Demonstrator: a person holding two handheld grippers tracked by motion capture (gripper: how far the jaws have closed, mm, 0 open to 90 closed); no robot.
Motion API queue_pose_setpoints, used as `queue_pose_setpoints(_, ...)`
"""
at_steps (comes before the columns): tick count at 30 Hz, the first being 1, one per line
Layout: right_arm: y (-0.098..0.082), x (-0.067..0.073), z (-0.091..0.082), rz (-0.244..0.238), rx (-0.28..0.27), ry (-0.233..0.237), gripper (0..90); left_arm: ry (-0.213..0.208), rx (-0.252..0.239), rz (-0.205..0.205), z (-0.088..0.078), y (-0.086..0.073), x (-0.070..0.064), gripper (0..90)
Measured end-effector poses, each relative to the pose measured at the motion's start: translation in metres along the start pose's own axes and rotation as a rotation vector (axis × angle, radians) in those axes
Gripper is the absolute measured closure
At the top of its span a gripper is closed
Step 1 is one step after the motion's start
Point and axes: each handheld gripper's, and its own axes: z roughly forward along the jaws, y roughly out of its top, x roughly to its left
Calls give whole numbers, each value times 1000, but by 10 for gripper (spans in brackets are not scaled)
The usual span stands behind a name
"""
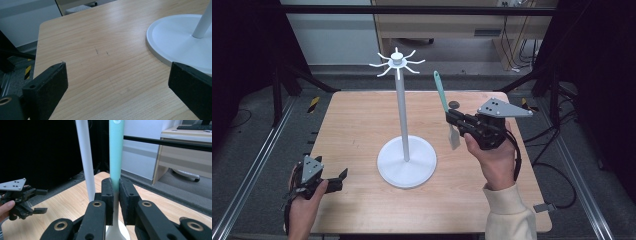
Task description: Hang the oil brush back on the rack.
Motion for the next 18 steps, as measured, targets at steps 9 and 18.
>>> queue_pose_setpoints(9, 5, 4, -7, -6, -30, 12, 822, -1, 0, 0, 0, 0, 0, 21)
queue_pose_setpoints(18, 12, 13, -12, -19, -60, 52, 822, -1, 0, 0, 0, 0, 0, 21)
